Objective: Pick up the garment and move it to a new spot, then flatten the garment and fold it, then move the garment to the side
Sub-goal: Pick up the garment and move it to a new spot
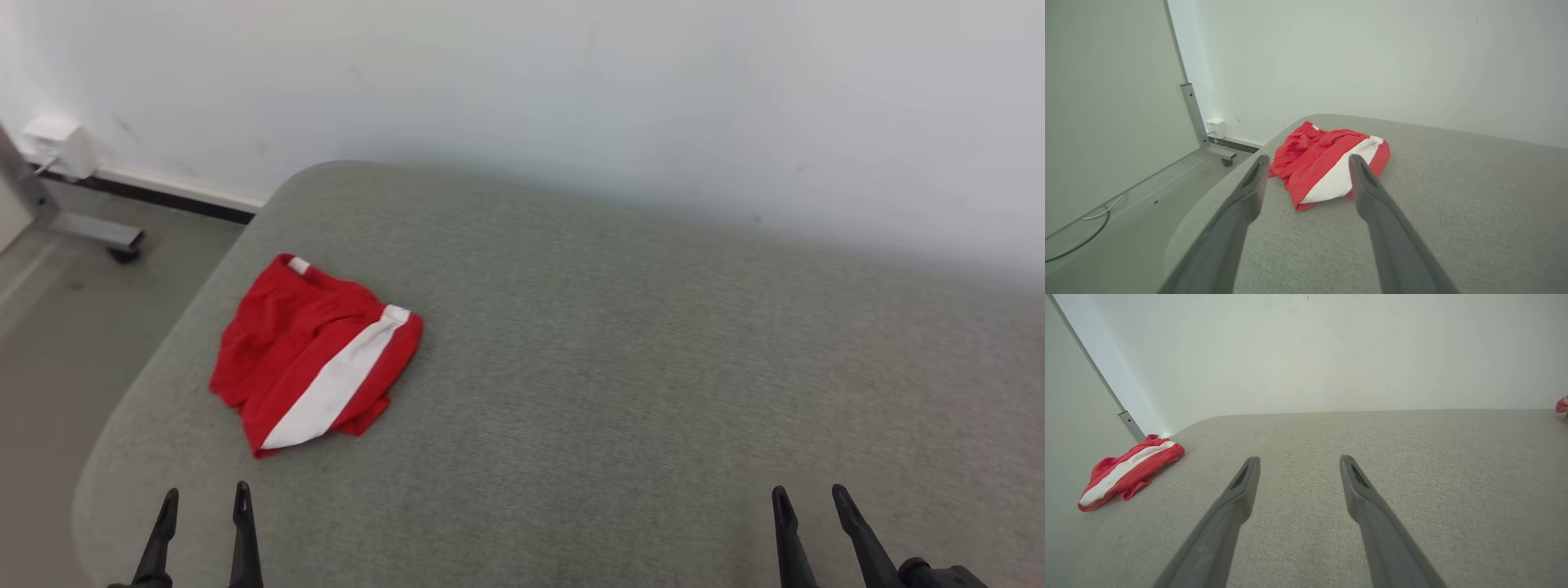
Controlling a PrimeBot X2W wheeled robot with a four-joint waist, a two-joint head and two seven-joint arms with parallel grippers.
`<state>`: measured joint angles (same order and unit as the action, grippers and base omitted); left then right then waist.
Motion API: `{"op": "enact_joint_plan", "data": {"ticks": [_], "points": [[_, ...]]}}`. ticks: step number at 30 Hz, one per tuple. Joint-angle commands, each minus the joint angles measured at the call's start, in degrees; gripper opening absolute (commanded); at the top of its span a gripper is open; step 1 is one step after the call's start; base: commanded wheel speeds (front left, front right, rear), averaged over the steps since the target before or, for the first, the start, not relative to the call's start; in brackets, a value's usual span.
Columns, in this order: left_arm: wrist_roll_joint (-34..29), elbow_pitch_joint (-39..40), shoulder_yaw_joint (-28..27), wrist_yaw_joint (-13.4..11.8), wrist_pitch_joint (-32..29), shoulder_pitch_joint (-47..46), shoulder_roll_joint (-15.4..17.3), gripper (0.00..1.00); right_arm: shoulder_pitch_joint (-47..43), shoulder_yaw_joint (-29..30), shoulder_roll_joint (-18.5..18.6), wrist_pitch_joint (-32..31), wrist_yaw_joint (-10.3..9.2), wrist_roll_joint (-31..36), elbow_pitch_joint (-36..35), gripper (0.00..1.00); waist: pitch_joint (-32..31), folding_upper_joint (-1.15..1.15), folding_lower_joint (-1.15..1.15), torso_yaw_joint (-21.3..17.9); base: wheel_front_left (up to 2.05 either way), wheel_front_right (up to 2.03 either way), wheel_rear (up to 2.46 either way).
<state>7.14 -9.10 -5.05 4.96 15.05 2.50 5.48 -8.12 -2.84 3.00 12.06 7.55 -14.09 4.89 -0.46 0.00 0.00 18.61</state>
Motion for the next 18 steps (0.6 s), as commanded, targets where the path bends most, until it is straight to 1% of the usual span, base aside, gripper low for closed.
{"op": "enact_joint_plan", "data": {"ticks": [1,5,10,14,18], "points": [[0.64,-0.19,-0.32,-0.34,0.17,0.68,0.27,1.00,0.45,-0.35,-0.08,-0.05,-0.15,0.08,0.23,1.00,0.07,0.00,0.00,4.46,0.00,0.00,0.00],[0.89,-0.11,-0.62,-0.65,0.17,1.00,0.41,1.00,0.67,-0.87,-0.09,-0.19,-0.14,0.29,0.36,1.00,0.18,0.00,0.00,7.05,0.00,0.00,0.00],[1.45,-0.29,-0.99,-0.84,0.17,0.87,0.63,1.00,0.92,-1.10,-0.09,-0.27,-0.14,0.53,0.17,1.00,0.40,0.00,0.00,8.89,0.00,0.00,0.00],[1.42,-0.62,-1.24,-0.96,0.17,0.87,0.83,1.00,1.01,-1.44,-0.10,-0.59,-0.15,0.82,0.08,1.00,0.53,0.00,0.00,9.86,0.00,0.00,0.00],[1.85,-0.63,-1.59,-1.32,0.17,1.20,0.90,1.00,1.04,-1.88,-0.11,-0.64,-0.15,0.69,0.26,1.00,0.21,0.00,0.00,10.00,0.00,0.00,0.00]]}}
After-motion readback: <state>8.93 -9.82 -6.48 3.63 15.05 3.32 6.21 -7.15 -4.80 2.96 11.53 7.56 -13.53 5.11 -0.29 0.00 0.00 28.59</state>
